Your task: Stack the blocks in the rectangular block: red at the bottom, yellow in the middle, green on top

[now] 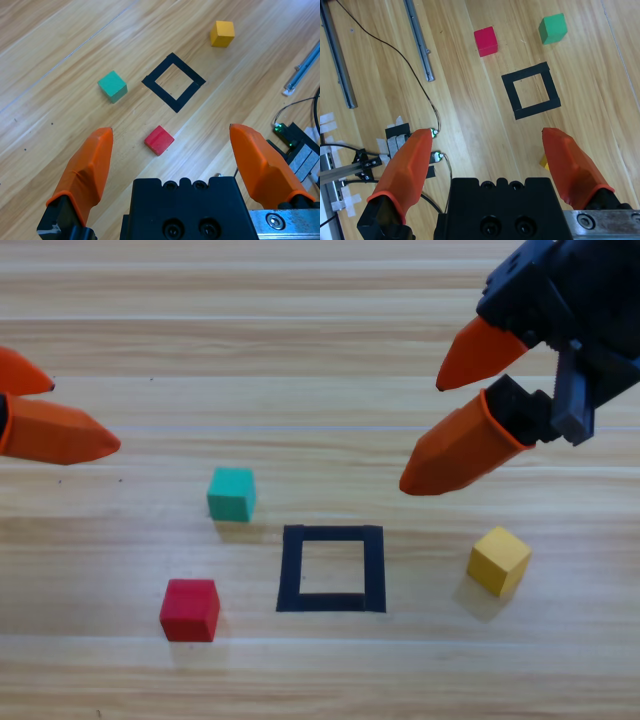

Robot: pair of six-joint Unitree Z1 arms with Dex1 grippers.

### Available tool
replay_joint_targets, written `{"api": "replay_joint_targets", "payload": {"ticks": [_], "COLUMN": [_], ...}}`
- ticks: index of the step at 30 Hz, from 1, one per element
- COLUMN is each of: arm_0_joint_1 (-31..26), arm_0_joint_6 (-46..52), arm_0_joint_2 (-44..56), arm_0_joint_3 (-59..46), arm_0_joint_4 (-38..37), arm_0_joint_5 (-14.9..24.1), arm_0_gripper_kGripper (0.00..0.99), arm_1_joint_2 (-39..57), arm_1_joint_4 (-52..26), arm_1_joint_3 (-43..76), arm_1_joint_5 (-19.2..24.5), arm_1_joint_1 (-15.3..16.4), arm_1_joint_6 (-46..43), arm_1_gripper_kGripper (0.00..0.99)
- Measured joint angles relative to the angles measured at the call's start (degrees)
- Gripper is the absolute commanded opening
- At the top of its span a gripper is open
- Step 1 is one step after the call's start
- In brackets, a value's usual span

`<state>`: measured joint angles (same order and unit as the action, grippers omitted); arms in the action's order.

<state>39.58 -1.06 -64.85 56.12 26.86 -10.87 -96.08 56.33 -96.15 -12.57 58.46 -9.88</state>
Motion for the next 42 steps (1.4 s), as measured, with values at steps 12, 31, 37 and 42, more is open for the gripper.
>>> {"api": "replay_joint_targets", "payload": {"ticks": [12,31,37,42], "arm_0_joint_1": [0.0,0.56,5.35,9.68], "arm_0_joint_6": [0.0,29.92,37.49,41.14], "arm_0_joint_2": [0.0,-9.0,-13.27,-21.85], "arm_0_joint_3": [0.0,-3.16,-2.12,2.51], "arm_0_joint_4": [-0.01,4.07,7.32,9.52], "arm_0_joint_5": [0.0,10.0,14.67,17.52], "arm_0_gripper_kGripper": [0.99,0.971,0.971,0.973], "arm_1_joint_2": [0.0,-16.22,-16.67,-18.52], "arm_1_joint_4": [0.0,1.21,1.09,-0.36], "arm_1_joint_3": [0.19,4.03,7.11,7.98], "arm_1_joint_5": [3.21,8.28,12.07,12.97], "arm_1_joint_1": [-0.13,-14.95,-15.49,-15.51], "arm_1_joint_6": [7.71,9.25,5.16,3.72], "arm_1_gripper_kGripper": [0.971,0.971,0.971,0.971]}}
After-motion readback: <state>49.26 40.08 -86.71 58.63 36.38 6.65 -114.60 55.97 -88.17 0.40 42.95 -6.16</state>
